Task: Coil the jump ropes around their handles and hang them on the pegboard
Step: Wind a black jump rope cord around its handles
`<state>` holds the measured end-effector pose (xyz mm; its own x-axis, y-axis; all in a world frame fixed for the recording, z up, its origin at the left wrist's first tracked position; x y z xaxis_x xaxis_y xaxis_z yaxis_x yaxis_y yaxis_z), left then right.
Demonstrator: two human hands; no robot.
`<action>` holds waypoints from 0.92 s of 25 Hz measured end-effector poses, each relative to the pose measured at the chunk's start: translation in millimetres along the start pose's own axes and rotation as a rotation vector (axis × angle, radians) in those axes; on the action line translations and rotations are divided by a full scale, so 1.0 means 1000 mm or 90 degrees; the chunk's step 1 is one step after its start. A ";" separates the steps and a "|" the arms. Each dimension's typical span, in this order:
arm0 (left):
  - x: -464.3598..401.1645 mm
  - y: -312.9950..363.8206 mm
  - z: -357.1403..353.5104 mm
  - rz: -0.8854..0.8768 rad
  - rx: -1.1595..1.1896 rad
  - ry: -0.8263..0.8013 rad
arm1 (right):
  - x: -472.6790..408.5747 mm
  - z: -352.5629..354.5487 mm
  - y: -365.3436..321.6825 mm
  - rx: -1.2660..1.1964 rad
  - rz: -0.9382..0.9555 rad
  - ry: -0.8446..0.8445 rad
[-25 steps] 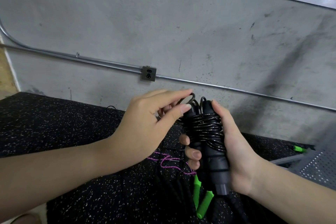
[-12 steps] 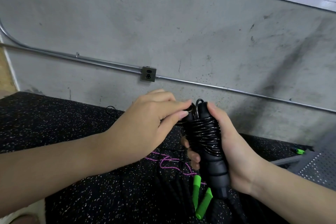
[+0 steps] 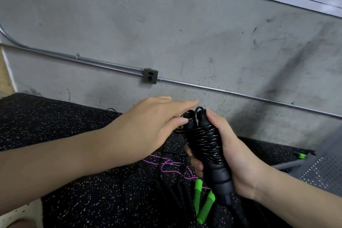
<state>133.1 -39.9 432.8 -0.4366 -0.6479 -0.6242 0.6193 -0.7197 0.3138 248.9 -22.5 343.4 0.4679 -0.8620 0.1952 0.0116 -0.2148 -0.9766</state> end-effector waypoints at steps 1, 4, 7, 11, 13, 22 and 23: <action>0.000 -0.001 -0.003 0.005 0.004 -0.027 | 0.000 0.001 0.002 0.008 -0.003 0.004; 0.000 -0.007 -0.011 0.050 0.009 -0.117 | -0.002 0.005 0.008 0.029 -0.017 0.019; 0.002 -0.010 -0.015 0.071 0.011 -0.148 | -0.002 0.006 0.012 0.039 -0.032 0.019; 0.005 -0.013 -0.017 0.113 0.052 -0.137 | 0.000 0.005 0.013 0.034 -0.041 0.013; 0.006 -0.014 -0.017 0.121 0.064 -0.129 | 0.000 0.003 0.011 0.029 -0.036 0.011; 0.009 -0.011 -0.012 0.135 0.082 -0.065 | -0.001 0.002 0.020 0.021 -0.060 -0.008; 0.010 -0.012 -0.012 0.136 0.087 -0.066 | 0.000 0.002 0.021 0.019 -0.064 -0.014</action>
<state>129.0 -34.4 413.9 -0.3739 -0.8059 -0.4590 0.6144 -0.5860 0.5284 250.4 -25.8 322.7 0.4822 -0.8262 0.2912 0.0854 -0.2864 -0.9543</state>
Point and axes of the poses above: each hand's wrist, its own x-axis away from the middle knuckle, its own z-axis out of the back of the hand, y = z × x, the point moved 10 cm from there along -x, towards the middle knuckle, and after that the axes turned 1 degree about y, right-handed, at the moved point
